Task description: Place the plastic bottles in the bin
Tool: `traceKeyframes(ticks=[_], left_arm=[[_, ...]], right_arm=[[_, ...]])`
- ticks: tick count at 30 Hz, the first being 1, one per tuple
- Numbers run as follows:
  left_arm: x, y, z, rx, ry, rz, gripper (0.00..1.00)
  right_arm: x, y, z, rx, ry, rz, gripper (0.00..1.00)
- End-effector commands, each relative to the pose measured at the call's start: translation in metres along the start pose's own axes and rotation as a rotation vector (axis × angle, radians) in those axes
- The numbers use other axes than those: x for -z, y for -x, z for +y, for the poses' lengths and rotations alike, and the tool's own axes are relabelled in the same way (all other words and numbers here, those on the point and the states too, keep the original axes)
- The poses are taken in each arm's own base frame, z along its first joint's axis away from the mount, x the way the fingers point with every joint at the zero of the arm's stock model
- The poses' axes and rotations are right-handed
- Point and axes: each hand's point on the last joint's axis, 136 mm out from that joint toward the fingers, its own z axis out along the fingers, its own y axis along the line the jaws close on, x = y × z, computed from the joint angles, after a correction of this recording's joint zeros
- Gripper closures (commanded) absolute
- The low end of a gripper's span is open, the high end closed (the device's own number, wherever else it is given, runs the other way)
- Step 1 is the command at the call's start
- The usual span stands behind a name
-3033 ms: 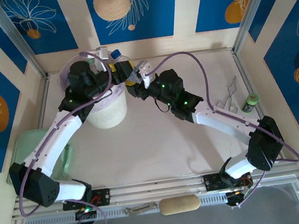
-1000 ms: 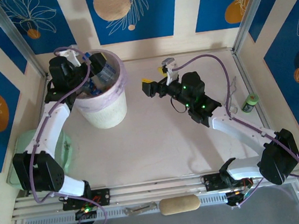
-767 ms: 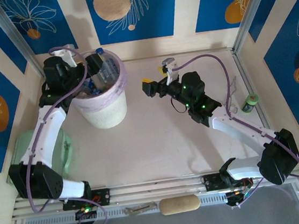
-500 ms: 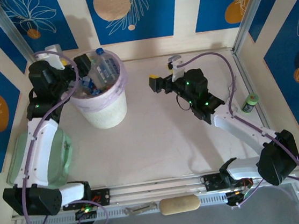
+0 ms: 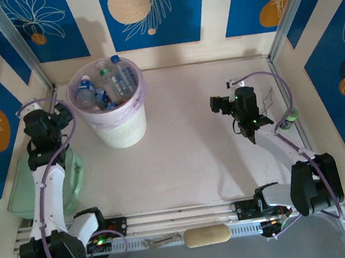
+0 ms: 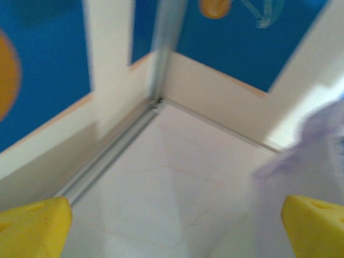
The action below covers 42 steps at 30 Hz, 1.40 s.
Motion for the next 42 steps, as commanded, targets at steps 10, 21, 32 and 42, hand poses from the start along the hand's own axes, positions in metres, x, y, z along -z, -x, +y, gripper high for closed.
traceKeyframes(ticks=[10, 21, 32, 42], left_arm=[[-0.048, -0.078, 0.033, 0.05, 0.037, 0.17, 0.0], [-0.078, -0.166, -0.016, -0.198, -0.158, 0.165, 0.0], [-0.075, -0.195, -0.058, -0.29, -0.355, 0.118, 0.0], [-0.058, -0.205, -0.083, -0.399, -0.458, 0.056, 0.0]], right_arm=[[0.007, -0.008, -0.031, 0.012, -0.065, -0.078, 0.05], [-0.029, -0.048, -0.053, -0.011, -0.049, -0.036, 0.04], [-0.047, -0.071, -0.052, -0.016, -0.006, -0.022, 0.02], [-0.042, -0.076, -0.054, -0.028, 0.003, -0.063, 0.01]])
